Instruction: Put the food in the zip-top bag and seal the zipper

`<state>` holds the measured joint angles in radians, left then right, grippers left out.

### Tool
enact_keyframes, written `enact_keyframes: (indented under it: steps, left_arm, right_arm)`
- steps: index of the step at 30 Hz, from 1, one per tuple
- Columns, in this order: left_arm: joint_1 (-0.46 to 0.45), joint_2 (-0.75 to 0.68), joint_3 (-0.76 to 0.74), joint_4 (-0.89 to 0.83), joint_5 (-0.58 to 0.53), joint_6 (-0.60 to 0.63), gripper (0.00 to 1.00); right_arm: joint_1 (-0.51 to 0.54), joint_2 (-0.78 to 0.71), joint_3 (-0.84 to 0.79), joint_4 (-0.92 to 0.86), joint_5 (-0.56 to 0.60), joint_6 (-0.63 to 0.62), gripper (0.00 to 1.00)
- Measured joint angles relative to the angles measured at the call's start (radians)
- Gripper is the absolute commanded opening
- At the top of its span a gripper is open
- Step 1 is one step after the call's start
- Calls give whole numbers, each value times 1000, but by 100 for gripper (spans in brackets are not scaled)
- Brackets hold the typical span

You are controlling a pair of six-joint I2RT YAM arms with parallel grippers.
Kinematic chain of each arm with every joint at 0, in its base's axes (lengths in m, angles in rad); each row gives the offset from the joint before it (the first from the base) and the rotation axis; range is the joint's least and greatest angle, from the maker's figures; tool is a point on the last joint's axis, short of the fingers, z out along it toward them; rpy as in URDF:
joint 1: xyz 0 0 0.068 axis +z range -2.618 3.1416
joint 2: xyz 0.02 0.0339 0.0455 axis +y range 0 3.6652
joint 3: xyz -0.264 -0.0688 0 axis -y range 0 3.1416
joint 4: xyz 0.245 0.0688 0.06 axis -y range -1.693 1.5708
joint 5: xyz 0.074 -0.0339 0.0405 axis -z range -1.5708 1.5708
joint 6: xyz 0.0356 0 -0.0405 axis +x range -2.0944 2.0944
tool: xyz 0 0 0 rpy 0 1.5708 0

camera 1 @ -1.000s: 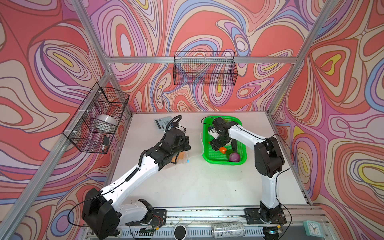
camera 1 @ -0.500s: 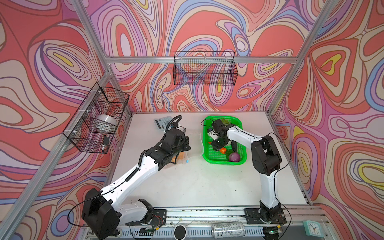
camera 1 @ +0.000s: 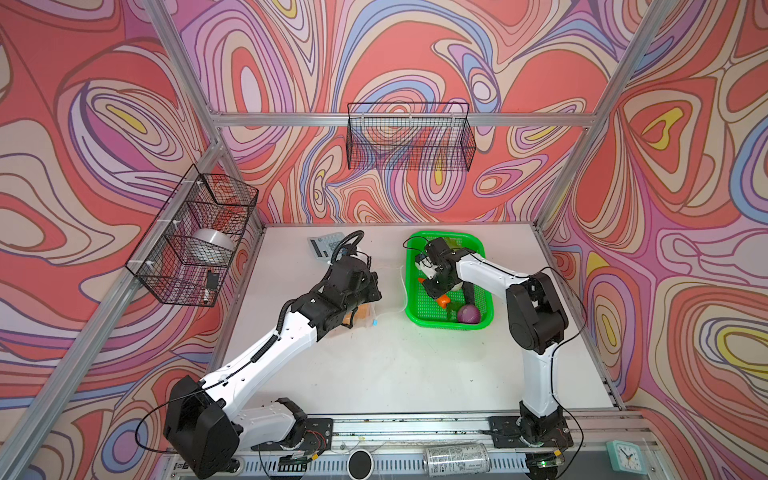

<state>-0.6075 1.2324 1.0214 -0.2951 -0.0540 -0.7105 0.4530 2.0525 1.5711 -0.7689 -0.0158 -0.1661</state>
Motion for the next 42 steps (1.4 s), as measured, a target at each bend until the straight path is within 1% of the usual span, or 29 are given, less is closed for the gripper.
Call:
enact_keyframes:
  steps: [1,4,9,14,17,21,23,25,27,31,34,42]
  left_arm:
    - [0,0,0,0,0,0,0]
    - [0,0,0,0,-3,0,0]
    - [0,0,0,2,-3,0,0]
    - [0,7,0,8,-3,-4,0]
    - [0,19,0,20,-2,-13,0]
    - [0,31,0,46,-2,-27,0]
    - [0,34,0,56,-2,-34,0]
    - [0,35,2,63,-2,-43,0]
    - [0,40,8,67,0,-52,0]
    - [0,43,13,82,3,-76,0]
    - [0,47,18,84,6,-91,0]
    - [0,47,26,96,12,-133,0]
  right_arm:
    - [0,-16,0,0,-1,3,27]
    - [-2,-63,0,2,-6,17,27]
    - [-16,-143,8,0,-11,85,27]
    - [-23,-245,22,1,-35,219,26]
    - [-23,-335,8,45,-72,322,26]
    - [-21,-469,-70,176,-129,476,24]
    - [-15,-537,-153,288,-149,574,23]
    - [0,-584,-230,387,-147,652,24]
    - [40,-615,-296,479,-120,715,24]
    - [142,-629,-388,658,-55,805,23]
    - [189,-624,-429,761,-19,853,22]
    - [219,-596,-494,1012,63,919,22]
